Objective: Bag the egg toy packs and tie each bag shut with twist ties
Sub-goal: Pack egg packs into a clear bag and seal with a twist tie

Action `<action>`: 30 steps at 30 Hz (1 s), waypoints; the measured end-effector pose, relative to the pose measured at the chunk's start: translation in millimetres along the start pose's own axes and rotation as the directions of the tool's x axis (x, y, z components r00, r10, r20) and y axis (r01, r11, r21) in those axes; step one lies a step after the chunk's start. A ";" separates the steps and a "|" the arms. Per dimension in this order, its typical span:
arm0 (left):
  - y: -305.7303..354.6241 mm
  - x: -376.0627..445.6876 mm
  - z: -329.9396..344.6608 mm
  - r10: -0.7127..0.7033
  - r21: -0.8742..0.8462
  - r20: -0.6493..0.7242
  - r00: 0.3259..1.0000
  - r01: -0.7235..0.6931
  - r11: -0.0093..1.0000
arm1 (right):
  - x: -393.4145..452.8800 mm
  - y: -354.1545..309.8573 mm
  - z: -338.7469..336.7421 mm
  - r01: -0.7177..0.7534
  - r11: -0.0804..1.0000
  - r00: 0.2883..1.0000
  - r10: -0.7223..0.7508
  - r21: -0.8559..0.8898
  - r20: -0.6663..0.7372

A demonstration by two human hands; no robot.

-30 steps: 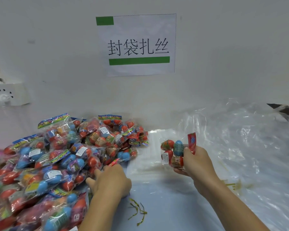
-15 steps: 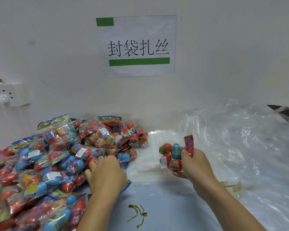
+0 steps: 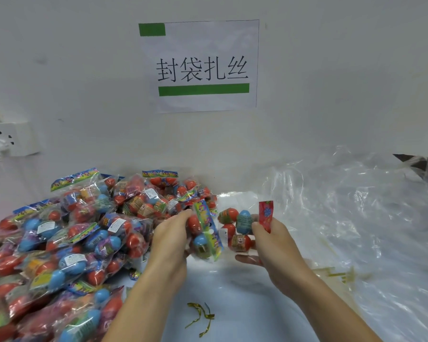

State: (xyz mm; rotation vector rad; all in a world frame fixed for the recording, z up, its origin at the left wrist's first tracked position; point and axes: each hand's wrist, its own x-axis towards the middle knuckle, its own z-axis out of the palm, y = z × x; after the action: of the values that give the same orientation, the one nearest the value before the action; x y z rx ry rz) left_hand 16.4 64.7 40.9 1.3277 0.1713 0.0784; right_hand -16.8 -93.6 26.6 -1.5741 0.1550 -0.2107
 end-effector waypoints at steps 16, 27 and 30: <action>-18.3 -0.1 12.2 0.089 0.216 0.047 0.995 -0.097 0.972 | -5.6 1.8 9.2 0.087 0.996 0.981 -0.081 -0.024 0.174; -14.3 -0.9 11.0 0.099 0.061 0.215 0.972 -0.115 0.992 | 4.0 3.1 1.3 -0.049 0.980 0.987 0.018 0.191 0.161; -14.9 -4.4 12.7 0.165 0.092 0.232 0.959 -0.190 0.977 | 5.4 3.6 -1.5 -0.082 0.965 0.985 0.041 0.249 0.165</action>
State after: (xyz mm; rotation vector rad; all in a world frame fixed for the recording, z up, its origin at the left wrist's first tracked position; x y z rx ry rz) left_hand 13.6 48.2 29.7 1.4524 -0.1372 0.0717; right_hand -11.9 -96.3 23.3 -1.3207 0.0498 -0.0527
